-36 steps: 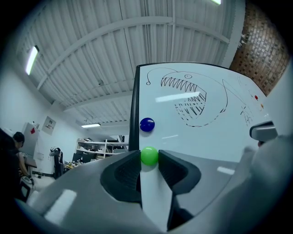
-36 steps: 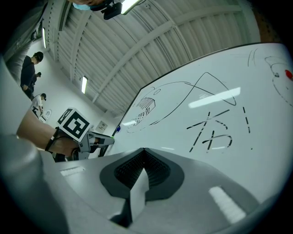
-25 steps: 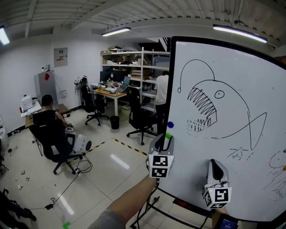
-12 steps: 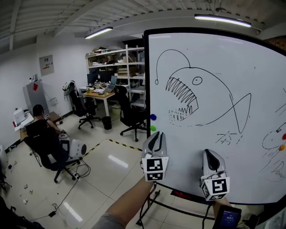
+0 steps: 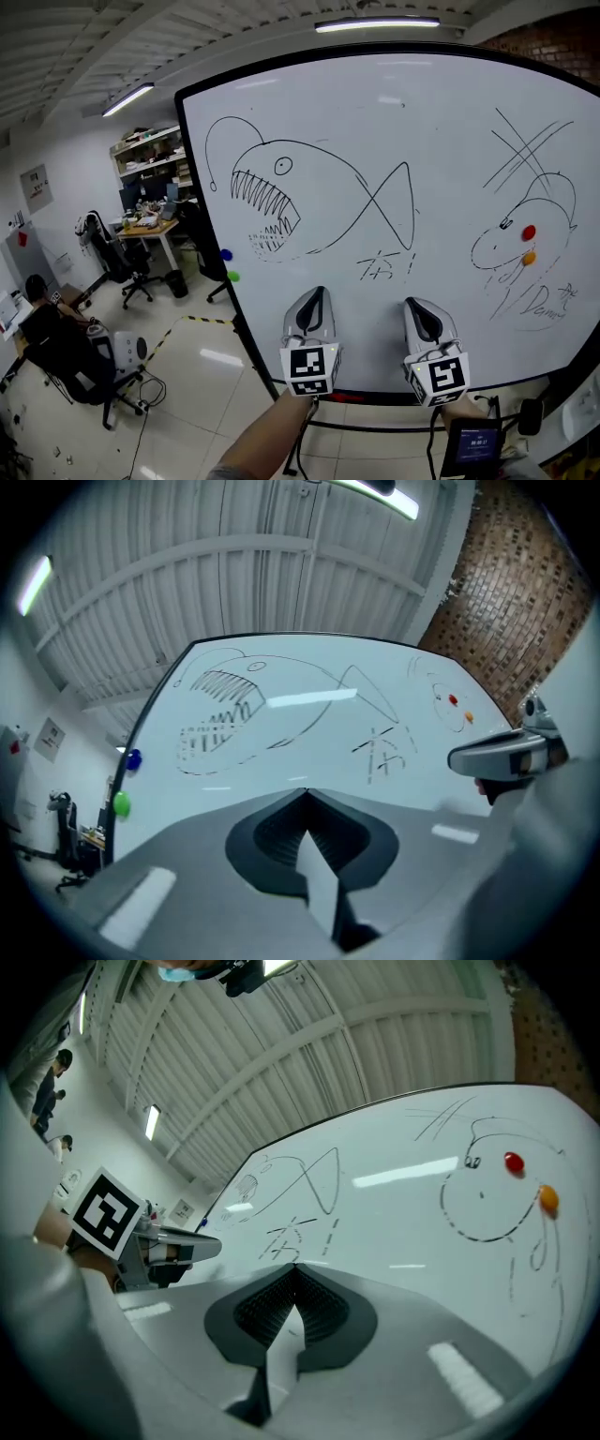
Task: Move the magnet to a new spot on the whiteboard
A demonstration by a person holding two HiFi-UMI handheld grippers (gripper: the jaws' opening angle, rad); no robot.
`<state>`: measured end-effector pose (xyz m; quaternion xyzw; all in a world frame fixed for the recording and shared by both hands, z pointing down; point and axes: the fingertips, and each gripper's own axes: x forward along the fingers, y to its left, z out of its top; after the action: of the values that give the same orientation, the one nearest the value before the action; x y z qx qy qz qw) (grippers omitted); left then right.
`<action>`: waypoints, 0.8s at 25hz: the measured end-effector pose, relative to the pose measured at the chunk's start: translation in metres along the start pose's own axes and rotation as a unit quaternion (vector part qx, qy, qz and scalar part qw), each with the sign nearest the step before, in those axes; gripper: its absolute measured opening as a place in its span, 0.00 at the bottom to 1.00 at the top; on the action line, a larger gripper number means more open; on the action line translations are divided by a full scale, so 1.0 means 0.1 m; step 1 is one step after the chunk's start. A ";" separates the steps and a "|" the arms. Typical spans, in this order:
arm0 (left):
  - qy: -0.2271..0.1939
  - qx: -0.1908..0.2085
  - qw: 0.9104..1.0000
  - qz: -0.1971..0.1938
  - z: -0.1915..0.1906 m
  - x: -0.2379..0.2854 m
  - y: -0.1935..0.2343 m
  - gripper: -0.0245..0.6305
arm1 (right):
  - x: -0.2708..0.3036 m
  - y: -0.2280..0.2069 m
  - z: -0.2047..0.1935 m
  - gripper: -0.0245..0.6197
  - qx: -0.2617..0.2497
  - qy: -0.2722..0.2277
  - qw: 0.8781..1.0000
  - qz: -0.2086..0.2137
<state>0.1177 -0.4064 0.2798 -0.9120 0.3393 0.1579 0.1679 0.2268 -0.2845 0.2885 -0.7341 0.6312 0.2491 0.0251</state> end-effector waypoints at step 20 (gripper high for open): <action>-0.001 -0.030 0.993 -0.115 0.36 0.46 -2.50 0.04 | -1.26 -2.02 0.16 0.05 -0.032 0.012 0.993 -0.115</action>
<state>0.3124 -0.2392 0.2787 -0.9496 0.2265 0.1487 0.1576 0.4011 -0.1232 0.2683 -0.8050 0.5350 0.2554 0.0224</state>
